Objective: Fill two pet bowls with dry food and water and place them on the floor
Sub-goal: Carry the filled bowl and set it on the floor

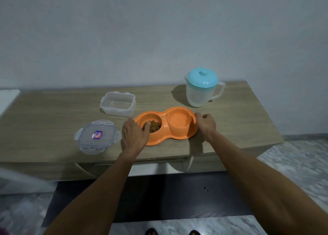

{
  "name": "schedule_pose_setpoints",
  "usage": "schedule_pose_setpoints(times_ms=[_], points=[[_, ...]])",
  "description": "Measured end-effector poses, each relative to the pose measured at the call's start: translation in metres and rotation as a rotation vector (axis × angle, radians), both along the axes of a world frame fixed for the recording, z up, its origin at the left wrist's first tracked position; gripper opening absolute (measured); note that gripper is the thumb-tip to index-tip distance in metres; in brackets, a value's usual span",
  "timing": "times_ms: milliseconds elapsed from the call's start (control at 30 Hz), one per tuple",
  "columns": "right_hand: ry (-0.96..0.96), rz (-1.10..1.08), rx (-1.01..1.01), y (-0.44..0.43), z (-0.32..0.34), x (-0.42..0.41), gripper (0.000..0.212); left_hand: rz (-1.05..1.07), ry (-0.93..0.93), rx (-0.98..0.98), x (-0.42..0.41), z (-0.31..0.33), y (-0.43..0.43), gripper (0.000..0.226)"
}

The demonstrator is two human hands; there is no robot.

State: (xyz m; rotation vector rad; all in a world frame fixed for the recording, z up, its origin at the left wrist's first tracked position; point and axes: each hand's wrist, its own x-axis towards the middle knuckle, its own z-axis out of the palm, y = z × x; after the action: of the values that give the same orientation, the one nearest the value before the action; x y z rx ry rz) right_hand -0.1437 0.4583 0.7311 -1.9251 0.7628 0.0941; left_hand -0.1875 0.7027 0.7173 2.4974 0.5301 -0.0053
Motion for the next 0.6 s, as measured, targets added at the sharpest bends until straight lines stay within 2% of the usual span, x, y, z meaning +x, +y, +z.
schedule_pose_setpoints(times_ms=[100, 200, 400, 600], points=[[-0.001, 0.017, -0.072, 0.015, -0.002, 0.001, 0.052, 0.133, 0.115, -0.178, 0.015, -0.002, 0.016, 0.082], [0.019, 0.014, -0.144, 0.021, -0.003, 0.004, 0.05, 0.159, 0.149, -0.275, 0.03, -0.003, 0.023, 0.075], [0.06, -0.02, -0.163, 0.025, -0.003, 0.003, 0.039, 0.169, 0.214, -0.322, 0.035, -0.003, 0.032, 0.064], [0.089, -0.081, -0.081, 0.026, -0.001, 0.003, 0.026, 0.159, 0.238, -0.357, 0.039, -0.002, 0.041, 0.058]])
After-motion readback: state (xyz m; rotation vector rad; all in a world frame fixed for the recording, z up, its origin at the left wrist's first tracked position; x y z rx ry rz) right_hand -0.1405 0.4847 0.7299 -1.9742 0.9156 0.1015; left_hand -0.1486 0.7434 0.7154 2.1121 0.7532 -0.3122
